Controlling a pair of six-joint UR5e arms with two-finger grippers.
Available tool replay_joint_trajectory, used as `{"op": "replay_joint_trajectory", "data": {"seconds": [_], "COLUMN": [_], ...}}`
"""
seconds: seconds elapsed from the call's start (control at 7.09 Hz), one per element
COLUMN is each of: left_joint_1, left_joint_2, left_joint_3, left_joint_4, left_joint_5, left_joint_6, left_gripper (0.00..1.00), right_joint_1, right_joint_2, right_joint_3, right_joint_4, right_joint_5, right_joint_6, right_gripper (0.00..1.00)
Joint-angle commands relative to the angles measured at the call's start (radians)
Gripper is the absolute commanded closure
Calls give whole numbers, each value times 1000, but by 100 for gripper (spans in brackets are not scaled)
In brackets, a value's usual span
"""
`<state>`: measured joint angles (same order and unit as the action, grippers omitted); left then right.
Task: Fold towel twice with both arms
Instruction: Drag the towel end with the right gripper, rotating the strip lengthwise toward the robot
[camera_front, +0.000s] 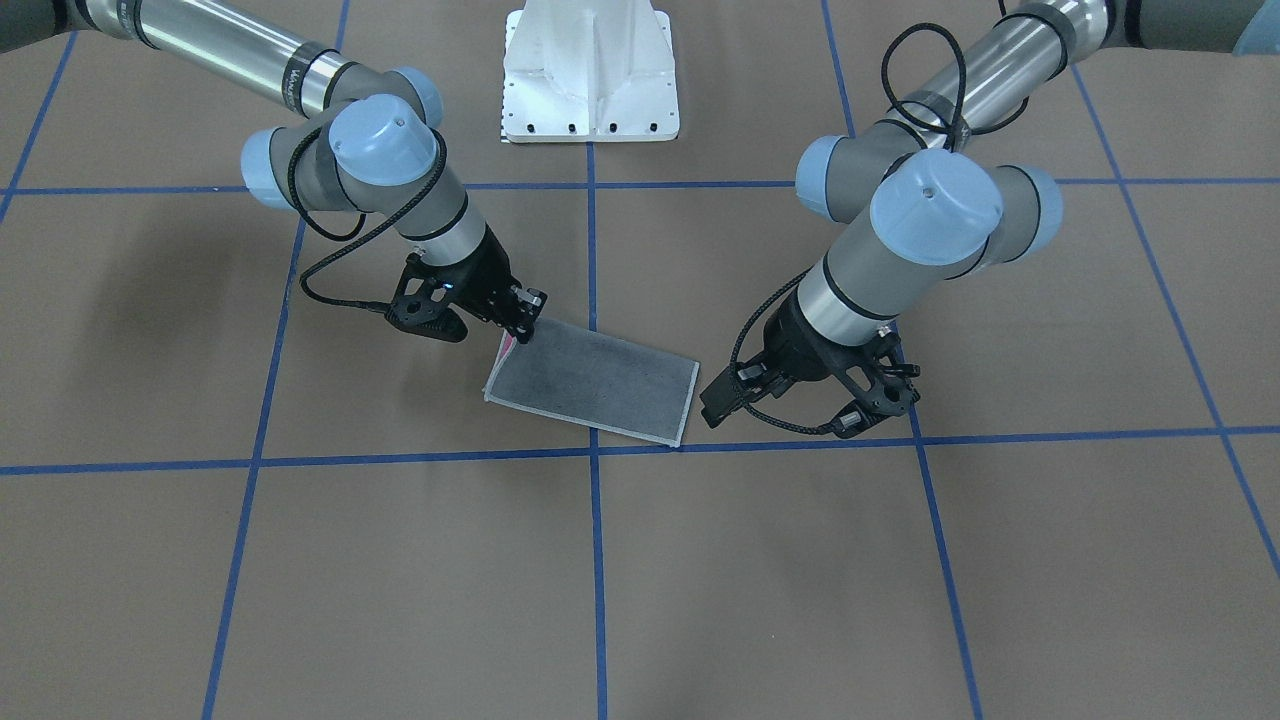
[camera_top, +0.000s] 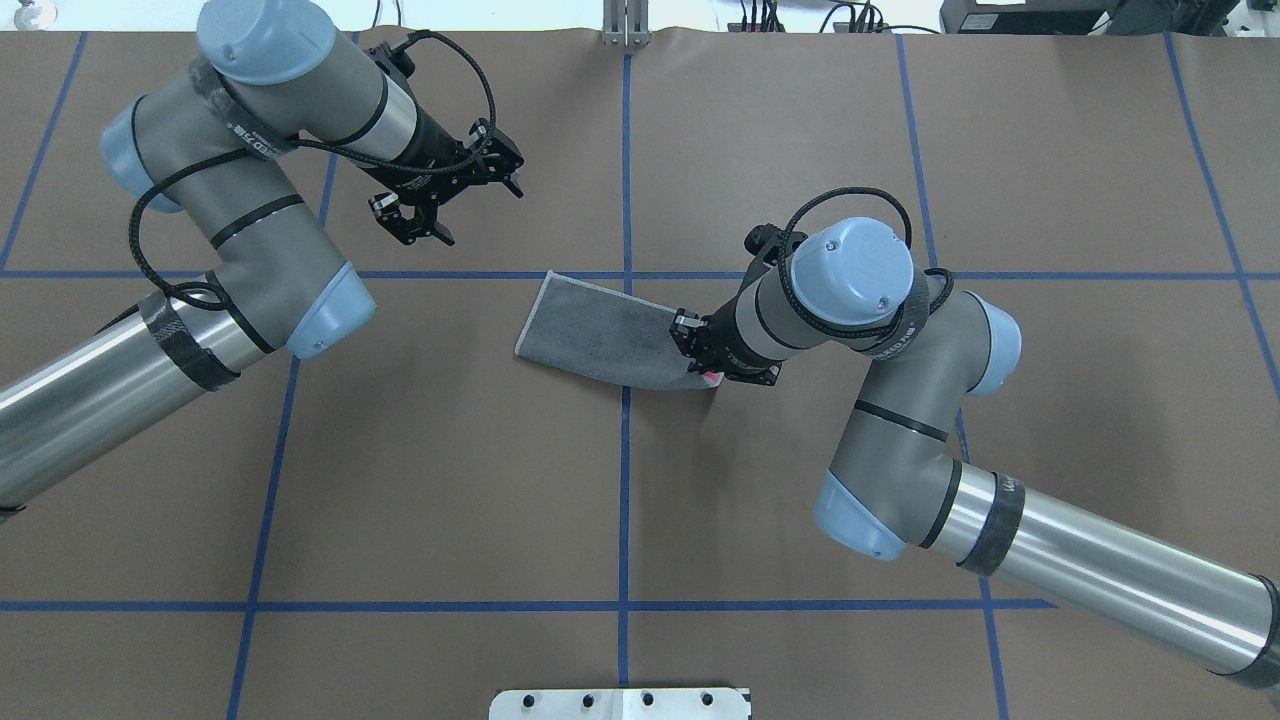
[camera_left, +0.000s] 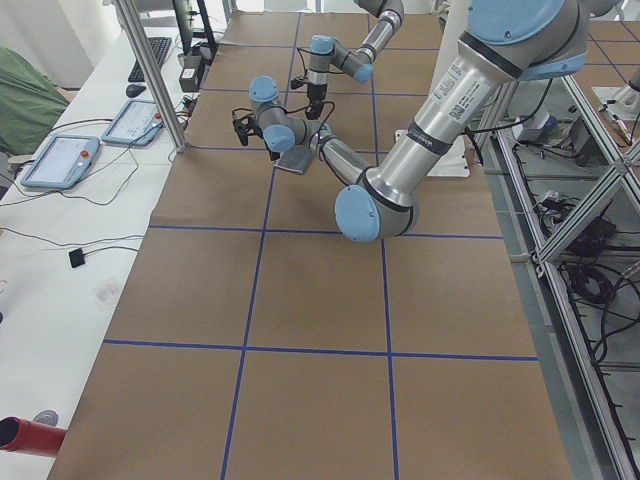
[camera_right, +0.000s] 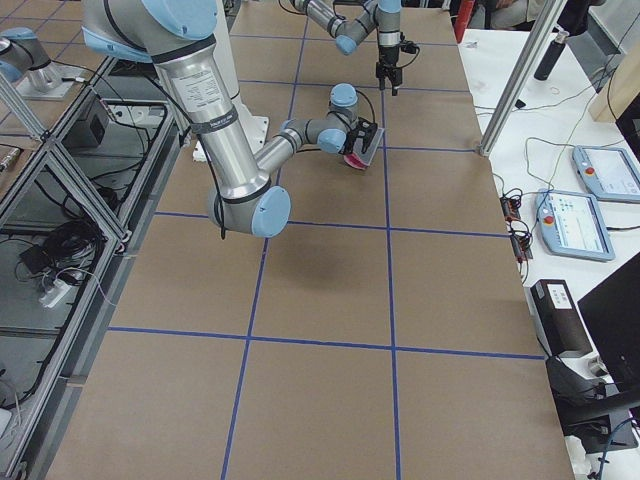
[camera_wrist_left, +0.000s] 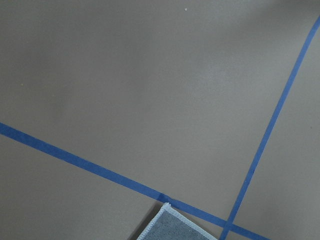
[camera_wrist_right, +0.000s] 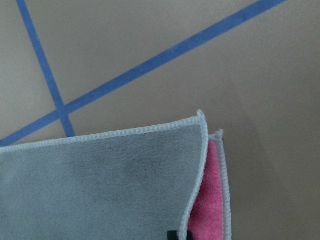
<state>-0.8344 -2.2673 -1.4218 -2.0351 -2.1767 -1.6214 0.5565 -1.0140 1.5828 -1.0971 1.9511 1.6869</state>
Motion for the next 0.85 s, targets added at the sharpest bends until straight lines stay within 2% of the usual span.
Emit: {"op": "replay_joint_trajectory", "data": {"seconds": [0.0,0.28,0.56,0.71], "left_joint_1": [0,-3,-3,-5], "left_joint_2": [0,0,12,14], "left_joint_3": [0,0,-2,-2], "left_joint_4": [0,0,-2,-2], "left_joint_5": [0,0,0,-2], "left_joint_6": [0,0,0,2], "left_gripper": [1,1,1,1], "right_joint_1": [-36,-116,-156,-162], "right_joint_2": [3,75,193,236], "right_joint_3": [51,28,-73,-142], "right_joint_4": [-1,-1,2,61], "right_joint_5": [46,40,32,16], "right_joint_6": [2,43,45,45], "right_gripper": [100,100,100,100]}}
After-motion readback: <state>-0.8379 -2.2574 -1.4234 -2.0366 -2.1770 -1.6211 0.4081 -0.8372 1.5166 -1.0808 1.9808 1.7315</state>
